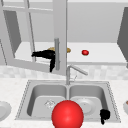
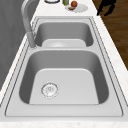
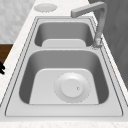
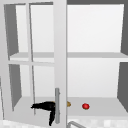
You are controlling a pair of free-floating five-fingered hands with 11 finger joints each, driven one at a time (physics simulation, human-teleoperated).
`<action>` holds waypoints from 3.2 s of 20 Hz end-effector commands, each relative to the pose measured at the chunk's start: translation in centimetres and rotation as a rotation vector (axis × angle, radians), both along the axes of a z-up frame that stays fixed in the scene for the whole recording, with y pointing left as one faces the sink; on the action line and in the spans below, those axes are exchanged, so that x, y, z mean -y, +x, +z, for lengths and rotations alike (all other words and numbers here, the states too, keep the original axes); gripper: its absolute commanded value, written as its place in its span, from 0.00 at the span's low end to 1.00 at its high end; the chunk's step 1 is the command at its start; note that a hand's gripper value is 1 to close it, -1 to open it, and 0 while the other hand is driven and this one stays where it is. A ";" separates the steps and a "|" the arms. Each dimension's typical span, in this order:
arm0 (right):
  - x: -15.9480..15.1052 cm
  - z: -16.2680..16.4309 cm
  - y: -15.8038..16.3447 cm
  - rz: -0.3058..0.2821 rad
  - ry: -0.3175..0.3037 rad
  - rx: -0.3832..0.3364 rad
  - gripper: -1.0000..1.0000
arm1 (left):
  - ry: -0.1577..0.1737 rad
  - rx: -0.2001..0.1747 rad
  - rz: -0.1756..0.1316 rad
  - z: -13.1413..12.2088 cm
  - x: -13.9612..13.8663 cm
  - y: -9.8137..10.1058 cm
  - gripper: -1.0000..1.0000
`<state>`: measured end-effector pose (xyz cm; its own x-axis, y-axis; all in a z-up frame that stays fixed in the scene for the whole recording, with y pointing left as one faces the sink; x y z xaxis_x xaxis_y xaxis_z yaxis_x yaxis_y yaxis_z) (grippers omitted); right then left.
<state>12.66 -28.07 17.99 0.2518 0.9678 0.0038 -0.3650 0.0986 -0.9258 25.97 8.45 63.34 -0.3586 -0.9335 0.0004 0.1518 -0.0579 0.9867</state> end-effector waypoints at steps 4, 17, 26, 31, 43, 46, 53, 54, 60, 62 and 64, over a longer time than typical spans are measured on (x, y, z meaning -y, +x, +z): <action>0.0 0.0 0.0 0.000 0.000 0.000 0.50 | 0.008 0.001 0.053 -0.7 1.8 4.8 0.00; 0.0 0.0 0.0 0.000 0.000 0.000 0.50 | 0.032 0.011 0.285 -1.3 2.0 12.5 0.00; 0.0 0.0 0.0 0.000 0.000 0.000 0.50 | 0.047 0.003 0.440 -2.5 2.6 12.9 0.00; 0.0 0.0 0.0 0.000 0.000 0.000 0.50 | 0.053 0.026 0.404 -2.5 2.7 13.2 0.00; 0.0 0.0 0.0 0.000 0.000 0.000 0.50 | -0.029 0.057 0.323 -4.0 0.1 5.6 0.00; 0.0 0.0 0.0 0.000 0.000 0.000 0.50 | -0.011 0.084 0.289 -4.7 -0.3 5.1 0.00; 0.0 0.0 0.0 0.000 0.000 0.000 0.50 | 0.002 0.081 0.210 -6.7 -0.4 4.8 0.00; 0.0 0.0 0.0 0.000 0.000 0.000 0.50 | 0.002 0.075 0.196 -7.1 -0.4 4.8 0.00; 0.0 0.0 0.0 0.000 0.000 0.000 0.50 | -0.002 0.043 0.107 -10.3 -0.4 4.8 0.00; 0.0 0.0 0.0 0.000 0.000 0.000 0.50 | -0.005 0.041 0.079 -11.5 -0.5 4.8 0.00; 0.0 0.0 0.0 0.000 0.000 0.000 0.50 | -0.008 0.041 0.052 -12.6 -0.5 4.8 0.00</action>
<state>12.66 -28.07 17.99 0.2518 0.9678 0.0038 -0.3650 0.0986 -0.9258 30.76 8.90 52.36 -0.2032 -0.9791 -0.0043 0.1180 -0.0289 0.9926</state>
